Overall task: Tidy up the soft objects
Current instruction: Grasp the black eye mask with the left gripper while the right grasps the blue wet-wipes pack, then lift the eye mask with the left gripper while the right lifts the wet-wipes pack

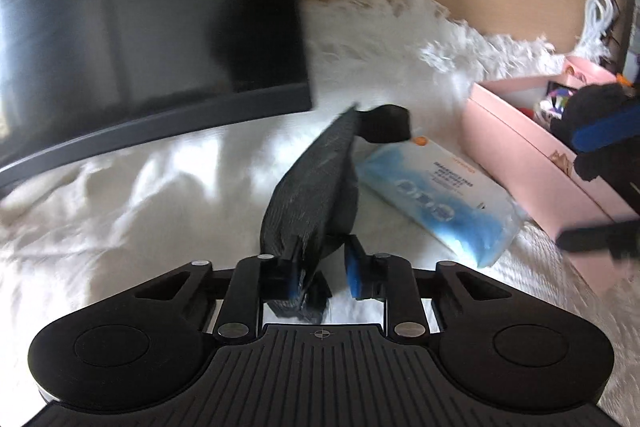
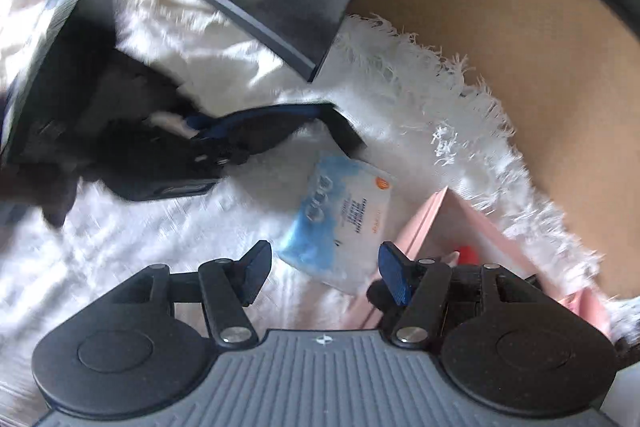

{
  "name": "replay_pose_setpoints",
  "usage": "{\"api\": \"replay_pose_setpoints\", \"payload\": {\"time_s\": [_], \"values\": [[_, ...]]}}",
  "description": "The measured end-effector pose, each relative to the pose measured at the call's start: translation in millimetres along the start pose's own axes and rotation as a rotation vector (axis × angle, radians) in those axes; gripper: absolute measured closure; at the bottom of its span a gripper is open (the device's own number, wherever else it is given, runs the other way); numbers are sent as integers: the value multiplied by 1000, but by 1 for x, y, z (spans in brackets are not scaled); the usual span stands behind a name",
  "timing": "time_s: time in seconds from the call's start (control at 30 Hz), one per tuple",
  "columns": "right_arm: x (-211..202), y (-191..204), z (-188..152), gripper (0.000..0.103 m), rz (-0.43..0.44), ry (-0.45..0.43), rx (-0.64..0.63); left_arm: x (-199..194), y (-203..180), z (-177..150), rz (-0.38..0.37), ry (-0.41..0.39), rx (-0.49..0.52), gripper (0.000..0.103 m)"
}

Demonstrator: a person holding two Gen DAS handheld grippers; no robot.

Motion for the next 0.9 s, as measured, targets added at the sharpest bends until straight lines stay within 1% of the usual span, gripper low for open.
{"api": "replay_pose_setpoints", "payload": {"time_s": [0.13, 0.23, 0.27, 0.3, 0.33, 0.4, 0.47, 0.57, 0.6, 0.73, 0.77, 0.83, 0.87, 0.9], "values": [[2, -27, 22, 43, 118, 41, 141, -30, 22, -10, 58, 18, -50, 86], [16, -51, 42, 36, 204, 121, 231, -52, 33, -21, 85, 30, -98, 87], [24, -58, 49, 29, 230, 156, 250, -60, 36, -27, 91, 36, -116, 86], [32, -63, 54, 23, 231, 177, 262, -66, 38, -32, 91, 43, -135, 86], [43, -68, 61, 21, 221, 201, 267, -71, 38, -38, 85, 49, -155, 86], [65, -70, 70, 21, 212, 244, 270, -78, 37, -49, 69, 54, -187, 86], [91, -67, 73, 21, 206, 313, 282, -80, 35, -56, 49, 53, -209, 86], [127, -56, 68, 21, 217, 415, 302, -85, 33, -63, 32, 44, -240, 85], [138, -53, 65, 21, 206, 444, 294, -86, 34, -65, 27, 38, -249, 85], [167, -43, 55, 21, 136, 503, 232, -94, 37, -72, 14, 28, -296, 85], [172, -40, 53, 13, 134, 512, 219, -95, 38, -73, 11, 25, -305, 85], [180, -34, 50, 12, 124, 522, 184, -97, 39, -75, 9, 21, -314, 85], [182, -33, 53, 14, 119, 506, 170, -98, 39, -76, 9, 19, -318, 85], [183, -33, 54, 23, 126, 498, 166, -98, 39, -76, 9, 17, -321, 85]]}}
Point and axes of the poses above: each gripper's, at about its wrist camera, not at the fingertips, and x roughly the way its jaws point, y to its left, z to its top, the point moved 8 cm from there along x, roughly the way its jaws point, and after that the axes turned 4 degrees about -y, right-handed, at the moved point
